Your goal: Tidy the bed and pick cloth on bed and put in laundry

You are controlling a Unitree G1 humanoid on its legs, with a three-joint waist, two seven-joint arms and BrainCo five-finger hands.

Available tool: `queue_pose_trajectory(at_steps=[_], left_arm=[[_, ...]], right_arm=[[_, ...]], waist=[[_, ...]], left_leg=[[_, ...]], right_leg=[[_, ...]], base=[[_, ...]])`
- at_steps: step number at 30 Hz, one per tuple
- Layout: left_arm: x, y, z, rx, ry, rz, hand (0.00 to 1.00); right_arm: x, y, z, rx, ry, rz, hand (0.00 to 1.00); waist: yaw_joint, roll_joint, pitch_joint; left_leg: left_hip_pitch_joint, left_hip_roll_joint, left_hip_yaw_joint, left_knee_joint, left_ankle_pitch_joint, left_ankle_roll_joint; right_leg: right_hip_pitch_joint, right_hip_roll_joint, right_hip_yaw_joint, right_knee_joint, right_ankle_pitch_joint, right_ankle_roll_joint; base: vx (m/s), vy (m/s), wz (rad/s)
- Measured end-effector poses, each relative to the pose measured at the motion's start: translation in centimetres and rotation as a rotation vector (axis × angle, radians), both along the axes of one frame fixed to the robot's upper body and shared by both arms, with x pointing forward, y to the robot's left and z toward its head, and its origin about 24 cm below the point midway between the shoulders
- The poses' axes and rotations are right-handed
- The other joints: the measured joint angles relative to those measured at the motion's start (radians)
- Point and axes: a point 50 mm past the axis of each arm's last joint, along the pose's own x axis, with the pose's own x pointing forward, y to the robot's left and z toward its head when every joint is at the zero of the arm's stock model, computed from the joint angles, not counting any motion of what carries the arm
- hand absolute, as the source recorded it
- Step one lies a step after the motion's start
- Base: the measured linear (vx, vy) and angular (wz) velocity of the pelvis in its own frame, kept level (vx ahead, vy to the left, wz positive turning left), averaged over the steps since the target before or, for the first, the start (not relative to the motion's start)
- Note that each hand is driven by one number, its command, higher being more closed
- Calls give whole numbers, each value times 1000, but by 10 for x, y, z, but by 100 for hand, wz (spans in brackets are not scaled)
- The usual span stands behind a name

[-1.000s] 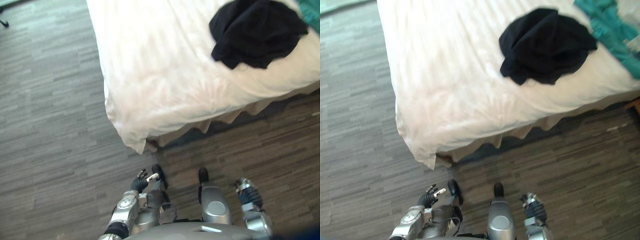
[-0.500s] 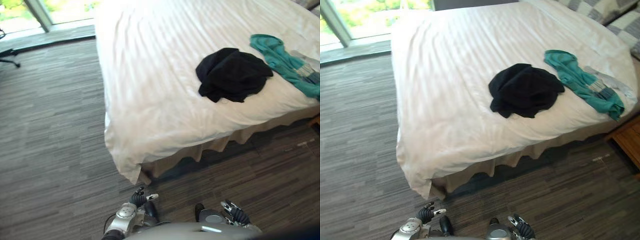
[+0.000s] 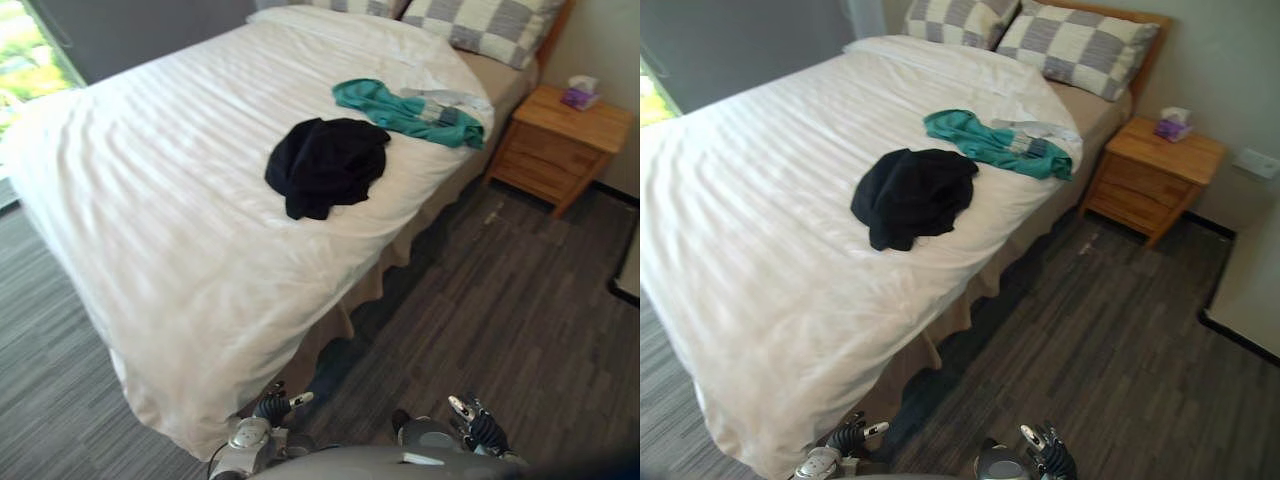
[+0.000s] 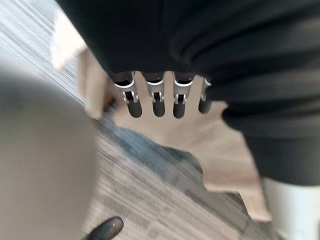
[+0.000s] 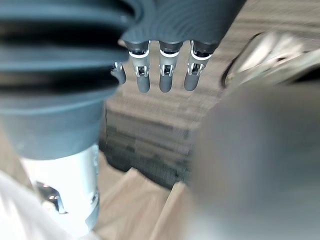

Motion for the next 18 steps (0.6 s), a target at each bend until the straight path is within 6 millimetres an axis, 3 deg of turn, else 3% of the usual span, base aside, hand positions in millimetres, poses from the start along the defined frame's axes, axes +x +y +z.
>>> queue_pose_trajectory(at_steps=[1, 2, 4, 6, 7, 9, 10, 13, 15, 16, 17, 18], left_arm=[[6, 2, 2, 15, -31, -11, 0], [4, 2, 2, 13, -35, -6, 0], [-4, 6, -1, 10, -9, 10, 0], [-5, 3, -2, -10, -7, 33, 0], [-8, 3, -2, -15, -1, 47, 0], [-11, 4, -3, -19, 10, 63, 0], [-13, 4, -4, -20, 22, 63, 0], [-7, 2, -3, -23, 21, 41, 0], [-1, -1, -2, -23, 18, 10, 0], [1, 3, -1, -15, 23, 13, 0], [1, 3, -1, -14, 25, 13, 0], [2, 0, -2, -25, 36, 15, 0]], right_arm=[[0, 2, 0, 15, -12, -34, 0], [1, 6, 0, 29, -21, -45, 0], [2, 10, 0, 43, -38, -67, 0], [6, 7, 3, 35, -58, -73, 0], [17, 6, 6, 26, -88, -54, 0], [23, 5, 7, 19, -100, -43, 0], [19, 6, 6, 23, -90, -47, 0], [19, 5, 6, 15, -84, -40, 0], [23, 7, 6, 10, -79, -27, 0], [25, 8, 6, 11, -82, -28, 0], [26, 9, 6, 12, -83, -30, 0], [30, 8, 7, 10, -92, -26, 0]], waist=[[1, -24, 5], [4, -35, 0], [-4, -27, -13], [-1, -9, -9], [13, 12, -7], [22, 11, -4], [20, 7, -2], [6, -7, -5], [4, -9, -5], [13, -20, -2], [16, -17, -2], [22, -2, 4]], left_leg=[[9, -22, 41, -9, 6, 9], [21, -33, 83, -6, 0, 15], [37, -39, 135, -6, -10, 21], [59, -22, 208, -21, -11, 23], [66, 6, 291, -30, -4, 31], [88, 12, 367, -41, -2, 28], [112, 4, 382, -40, -2, 28], [123, -13, 356, -53, 15, 55], [116, -23, 372, -88, 7, 54], [113, -29, 395, -111, 0, 43], [112, -27, 408, -113, 2, 46], [110, 3, 455, -106, 1, 45]], right_leg=[[-8, -17, 27, -6, 24, -12], [-12, -26, 61, -20, 50, 6], [-12, -29, 83, -48, 93, 4], [-22, -12, 1, -81, 164, -33], [-38, -5, -138, -100, 198, -98], [-96, -18, -360, 30, 113, -120], [-115, -24, -435, 97, 102, -96], [-117, -9, -416, 88, 128, -90], [-114, 12, -385, -5, 175, -83], [-111, 24, -372, -75, 179, -107], [-111, 26, -380, -84, 167, -105], [-155, 26, -432, 42, 119, -148]], base=[[-96, 165, -80], [-95, 161, -94], [-35, 119, -98], [10, 70, -117], [38, 20, -128], [64, -9, -125], [57, -14, -88], [20, -50, -50], [-62, -33, -70], [-94, -21, -68], [-106, -55, -95], [-11, -75, -61]])
